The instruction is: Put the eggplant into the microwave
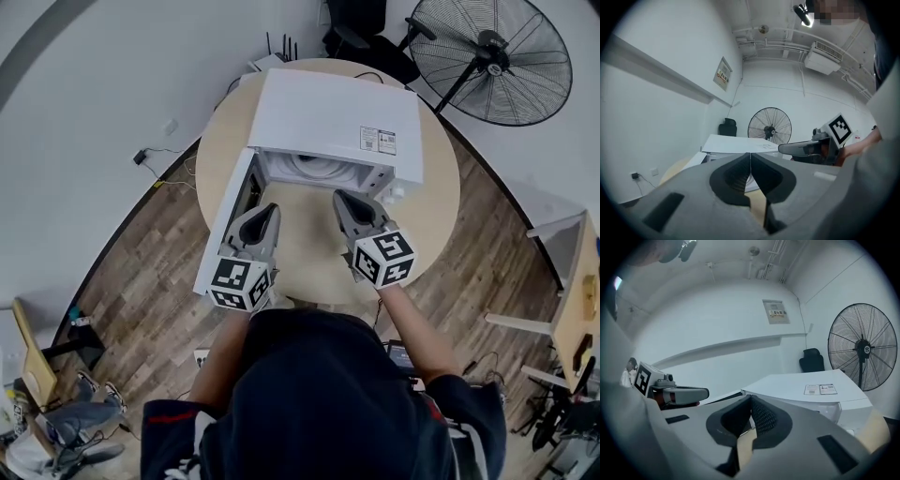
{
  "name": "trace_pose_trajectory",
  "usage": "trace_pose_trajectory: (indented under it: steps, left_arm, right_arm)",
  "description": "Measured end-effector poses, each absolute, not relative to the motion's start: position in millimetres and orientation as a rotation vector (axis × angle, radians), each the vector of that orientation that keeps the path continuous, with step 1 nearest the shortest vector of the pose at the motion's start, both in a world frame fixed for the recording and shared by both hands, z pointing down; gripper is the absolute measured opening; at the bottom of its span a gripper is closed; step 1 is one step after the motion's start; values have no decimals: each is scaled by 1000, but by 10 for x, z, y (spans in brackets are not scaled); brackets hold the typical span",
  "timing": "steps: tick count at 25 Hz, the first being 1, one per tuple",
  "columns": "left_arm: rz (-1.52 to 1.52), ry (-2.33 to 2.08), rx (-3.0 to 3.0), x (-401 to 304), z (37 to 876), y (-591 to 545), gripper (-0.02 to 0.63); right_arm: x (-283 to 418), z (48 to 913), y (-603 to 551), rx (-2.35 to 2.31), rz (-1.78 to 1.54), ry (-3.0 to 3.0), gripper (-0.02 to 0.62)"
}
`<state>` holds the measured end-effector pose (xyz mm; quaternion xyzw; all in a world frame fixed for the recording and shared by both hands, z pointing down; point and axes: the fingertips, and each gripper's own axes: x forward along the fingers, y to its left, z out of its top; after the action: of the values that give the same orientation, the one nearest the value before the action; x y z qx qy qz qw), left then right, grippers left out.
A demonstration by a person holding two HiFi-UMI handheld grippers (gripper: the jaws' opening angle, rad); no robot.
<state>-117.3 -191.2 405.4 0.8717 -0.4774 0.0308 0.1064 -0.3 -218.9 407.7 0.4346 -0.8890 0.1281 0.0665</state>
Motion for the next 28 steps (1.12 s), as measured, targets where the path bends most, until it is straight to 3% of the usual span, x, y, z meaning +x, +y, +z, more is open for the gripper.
trace_pose_trajectory:
  steps: [28]
  left_arm:
    - [90,-1448,2595,-1167,3871,-1856,18]
  right_arm:
    - [270,3709,-2010,1394,250,-2733,11]
